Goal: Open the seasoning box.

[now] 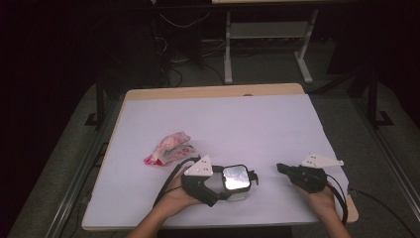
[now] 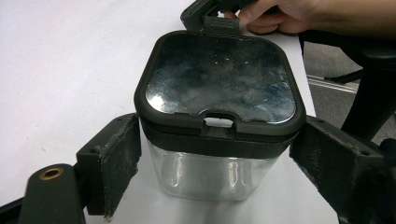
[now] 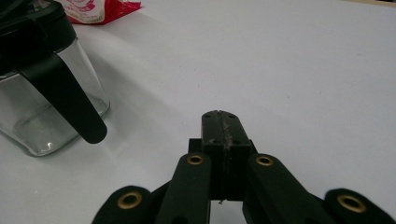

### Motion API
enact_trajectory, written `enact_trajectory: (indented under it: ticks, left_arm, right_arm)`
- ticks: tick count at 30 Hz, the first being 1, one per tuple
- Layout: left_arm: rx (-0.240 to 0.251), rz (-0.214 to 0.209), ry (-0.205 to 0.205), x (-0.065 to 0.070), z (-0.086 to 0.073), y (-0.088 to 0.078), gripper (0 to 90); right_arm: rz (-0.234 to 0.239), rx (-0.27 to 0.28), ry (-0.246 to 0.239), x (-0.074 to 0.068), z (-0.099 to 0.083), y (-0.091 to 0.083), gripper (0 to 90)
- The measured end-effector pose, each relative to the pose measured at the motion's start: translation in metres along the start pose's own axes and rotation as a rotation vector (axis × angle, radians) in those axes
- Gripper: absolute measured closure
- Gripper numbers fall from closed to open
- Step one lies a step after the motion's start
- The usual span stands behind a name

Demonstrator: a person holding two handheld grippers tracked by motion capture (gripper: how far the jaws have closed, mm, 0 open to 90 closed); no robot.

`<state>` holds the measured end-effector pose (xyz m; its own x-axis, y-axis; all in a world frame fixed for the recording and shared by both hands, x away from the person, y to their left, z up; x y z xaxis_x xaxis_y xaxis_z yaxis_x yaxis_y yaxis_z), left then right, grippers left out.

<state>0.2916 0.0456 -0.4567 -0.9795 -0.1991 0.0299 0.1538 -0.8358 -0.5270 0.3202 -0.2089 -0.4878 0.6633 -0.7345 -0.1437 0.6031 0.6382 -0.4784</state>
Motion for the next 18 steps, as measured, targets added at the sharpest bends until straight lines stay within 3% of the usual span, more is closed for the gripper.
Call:
enact_trajectory:
  ticks: [18]
  left_arm:
    - [0.013,0.009,0.009,0.0004,0.0033,-0.0041,17.7]
  right_arm:
    - [0.002,-0.016,-0.01,-0.0005,-0.0007,0.0016,89.8]
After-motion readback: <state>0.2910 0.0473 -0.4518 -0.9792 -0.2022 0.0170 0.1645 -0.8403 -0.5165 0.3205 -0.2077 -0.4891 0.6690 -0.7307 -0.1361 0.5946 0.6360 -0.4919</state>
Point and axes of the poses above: each handheld gripper's, and its own axes: y roughly forward along the jaws, z roughly out of its top, x roughly to its right, the point moved 7 cm from there along y, roughly forward along the jaws, and after that the axes turned 2 degrees about y, right-handed, at the moved point
